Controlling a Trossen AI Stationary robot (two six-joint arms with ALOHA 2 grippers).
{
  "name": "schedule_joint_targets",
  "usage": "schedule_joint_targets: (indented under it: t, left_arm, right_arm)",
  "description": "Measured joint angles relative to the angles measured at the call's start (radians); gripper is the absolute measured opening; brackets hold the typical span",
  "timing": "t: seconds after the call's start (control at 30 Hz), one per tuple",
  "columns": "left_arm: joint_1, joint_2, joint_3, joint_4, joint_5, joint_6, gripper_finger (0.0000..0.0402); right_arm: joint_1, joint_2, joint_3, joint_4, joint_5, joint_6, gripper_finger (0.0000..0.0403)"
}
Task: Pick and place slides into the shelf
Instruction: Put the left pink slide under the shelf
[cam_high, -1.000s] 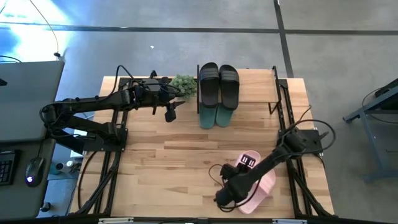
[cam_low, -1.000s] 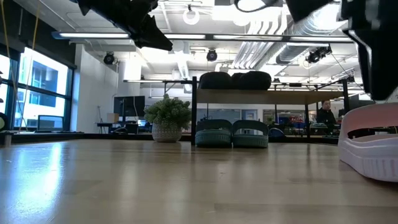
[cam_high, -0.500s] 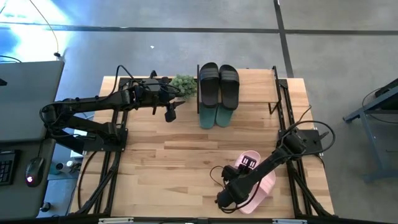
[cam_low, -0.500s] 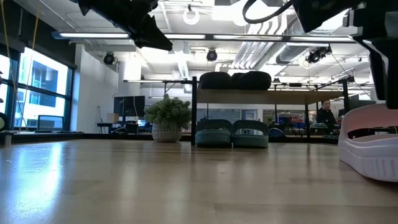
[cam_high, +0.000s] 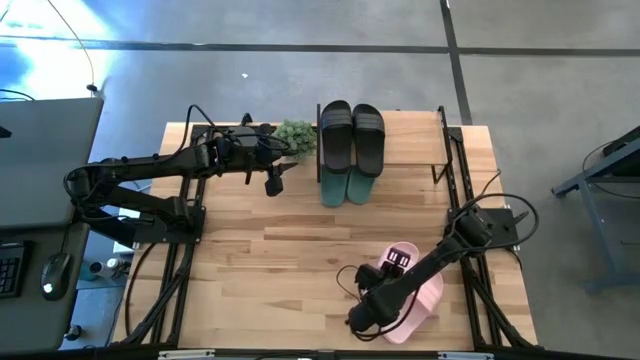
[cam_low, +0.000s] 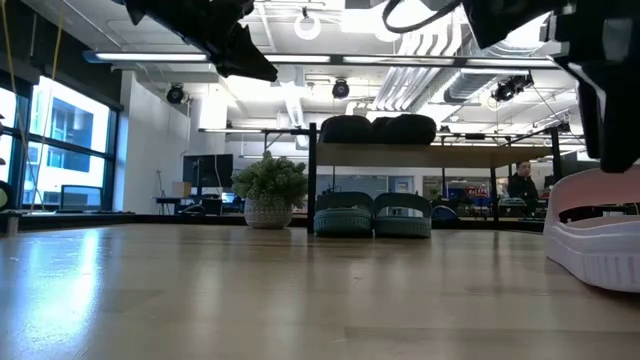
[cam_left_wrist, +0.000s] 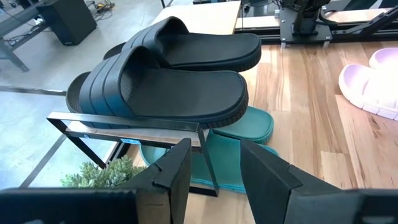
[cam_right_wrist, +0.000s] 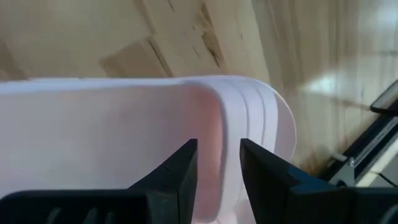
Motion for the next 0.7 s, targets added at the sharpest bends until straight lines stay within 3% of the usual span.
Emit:
schedule_joint_targets:
  t: [0.47, 0.57, 0.7]
  left_arm:
    - [0.000, 0.000, 0.000, 0.000, 0.000, 0.000, 0.0122]
    - [0.000, 0.000, 0.000, 0.000, 0.000, 0.000, 0.0122]
    - [0.000, 0.000, 0.000, 0.000, 0.000, 0.000, 0.0122]
  right_arm:
    - [-0.004, 0.000, -0.172, 0.000, -0.012, 0.027, 0.0108]
    - [0.000, 0.000, -0.198, 0.000, -0.010, 0.019, 0.0088]
    - [0.004, 0.000, -0.223, -0.002, -0.005, 0.000, 0.0030]
